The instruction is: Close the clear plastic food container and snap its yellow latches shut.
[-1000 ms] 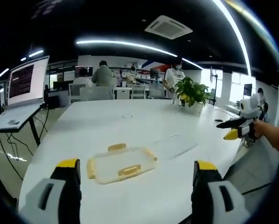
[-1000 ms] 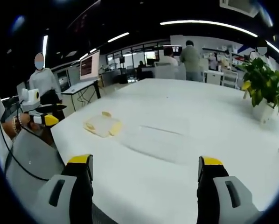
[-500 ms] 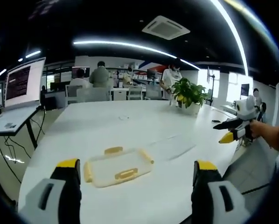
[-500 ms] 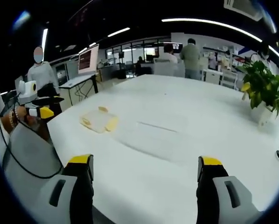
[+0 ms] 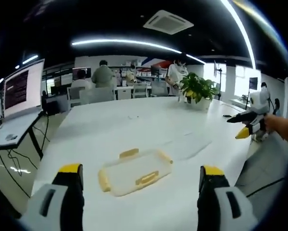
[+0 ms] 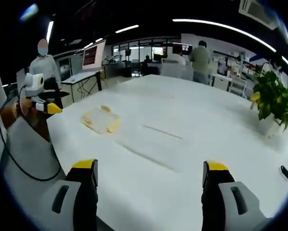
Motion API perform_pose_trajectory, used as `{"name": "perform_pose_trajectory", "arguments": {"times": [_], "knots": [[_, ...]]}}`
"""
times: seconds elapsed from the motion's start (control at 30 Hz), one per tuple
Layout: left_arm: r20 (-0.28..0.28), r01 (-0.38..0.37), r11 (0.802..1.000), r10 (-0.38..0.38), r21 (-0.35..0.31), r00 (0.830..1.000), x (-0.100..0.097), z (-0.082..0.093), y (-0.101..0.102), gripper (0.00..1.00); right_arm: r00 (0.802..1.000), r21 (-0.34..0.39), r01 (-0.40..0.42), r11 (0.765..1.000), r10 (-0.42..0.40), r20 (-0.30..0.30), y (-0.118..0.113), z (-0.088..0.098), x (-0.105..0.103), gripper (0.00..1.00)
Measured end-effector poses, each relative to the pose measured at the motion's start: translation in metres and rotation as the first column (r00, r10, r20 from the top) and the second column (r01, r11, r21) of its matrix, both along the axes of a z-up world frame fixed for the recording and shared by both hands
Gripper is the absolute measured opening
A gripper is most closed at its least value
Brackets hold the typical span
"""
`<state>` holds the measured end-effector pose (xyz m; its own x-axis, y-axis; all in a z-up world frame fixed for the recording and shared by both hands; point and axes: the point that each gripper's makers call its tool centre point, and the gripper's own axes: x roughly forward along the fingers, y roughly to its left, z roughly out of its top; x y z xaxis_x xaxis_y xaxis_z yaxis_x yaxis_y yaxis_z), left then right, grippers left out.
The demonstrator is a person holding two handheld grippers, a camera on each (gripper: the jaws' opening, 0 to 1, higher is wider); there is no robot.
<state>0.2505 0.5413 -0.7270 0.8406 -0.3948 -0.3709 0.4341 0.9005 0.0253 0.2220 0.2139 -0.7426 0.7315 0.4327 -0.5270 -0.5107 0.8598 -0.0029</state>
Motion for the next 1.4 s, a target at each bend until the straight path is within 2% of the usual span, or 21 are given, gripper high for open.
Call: {"name": "perform_pose_trajectory", "arguments": {"times": [0.07,0.17,0.3,0.47,0.57,0.67,0.83,0.87,0.9,0.93,1.0,1.07,1.13,1.17,1.23,1.27,1.33,1.37,1.4], "knots": [[0.01,0.006,0.999,-0.006,0.032,1.0,0.006,0.0,0.007,0.98,1.0,-0.033,-0.019,0.999,0.02,0.017,0.004,0.004,0.006,0.87],[0.016,0.015,0.994,-0.017,0.109,1.0,0.017,-0.001,0.02,0.98,0.998,-0.042,-0.05,0.998,0.051,0.035,0.014,0.011,0.014,0.85],[0.031,0.036,0.987,-0.041,0.159,0.999,0.029,0.002,0.029,0.98,0.991,-0.072,-0.109,0.991,0.114,0.066,0.033,0.02,0.03,0.85],[0.03,0.076,0.963,-0.087,0.257,0.996,0.044,0.004,0.038,0.96,0.975,-0.121,-0.196,0.973,0.206,0.079,0.059,0.024,0.05,0.85],[0.019,0.108,0.946,-0.12,0.305,0.993,0.051,0.003,0.041,0.96,0.958,-0.17,-0.258,0.951,0.275,0.084,0.077,0.026,0.061,0.84],[-0.017,0.164,0.913,-0.17,0.374,0.985,0.057,-0.003,0.045,0.96,0.94,-0.195,-0.305,0.932,0.327,0.095,0.092,0.028,0.069,0.83],[-0.087,0.255,0.839,-0.244,0.48,0.966,0.07,-0.016,0.052,0.94,0.895,-0.257,-0.406,0.877,0.438,0.081,0.125,0.025,0.086,0.81],[-0.092,0.268,0.818,-0.258,0.51,0.962,0.075,-0.017,0.055,0.94,0.882,-0.274,-0.43,0.86,0.466,0.076,0.133,0.023,0.089,0.81],[-0.094,0.274,0.808,-0.265,0.522,0.96,0.076,-0.018,0.055,0.93,0.871,-0.288,-0.447,0.847,0.485,0.074,0.139,0.022,0.091,0.81],[-0.103,0.29,0.787,-0.281,0.544,0.954,0.079,-0.021,0.056,0.92,0.86,-0.302,-0.465,0.832,0.505,0.067,0.144,0.02,0.093,0.81],[-0.12,0.312,0.762,-0.298,0.567,0.947,0.082,-0.025,0.056,0.91,0.828,-0.344,-0.51,0.789,0.558,0.052,0.157,0.016,0.096,0.8],[-0.152,0.354,0.718,-0.332,0.599,0.931,0.085,-0.032,0.056,0.92,0.804,-0.367,-0.543,0.755,0.594,0.034,0.167,0.011,0.097,0.8],[-0.187,0.391,0.667,-0.358,0.634,0.915,0.087,-0.041,0.059,0.92,0.773,-0.396,-0.581,0.711,0.634,0.004,0.177,0.003,0.099,0.79],[-0.212,0.412,0.629,-0.37,0.659,0.904,0.089,-0.046,0.061,0.92,0.755,-0.411,-0.601,0.685,0.656,-0.01,0.183,-0.001,0.101,0.79],[-0.233,0.428,0.584,-0.381,0.689,0.895,0.095,-0.051,0.065,0.91,0.735,-0.415,-0.625,0.661,0.678,-0.027,0.192,-0.007,0.104,0.79],[-0.24,0.44,0.579,-0.391,0.687,0.889,0.096,-0.053,0.063,0.91,0.732,-0.419,-0.629,0.654,0.681,-0.035,0.194,-0.01,0.106,0.78],[-0.256,0.466,0.555,-0.416,0.689,0.873,0.1,-0.058,0.062,0.91,0.713,-0.431,-0.649,0.627,0.698,-0.059,0.2,-0.018,0.11,0.78],[-0.27,0.487,0.541,-0.433,0.686,0.86,0.101,-0.061,0.06,0.91,0.701,-0.434,-0.664,0.609,0.709,-0.078,0.203,-0.023,0.111,0.78],[-0.294,0.526,0.518,-0.465,0.675,0.835,0.098,-0.065,0.057,0.91,0.697,-0.435,-0.668,0.603,0.712,-0.083,0.204,-0.024,0.111,0.77]]}}
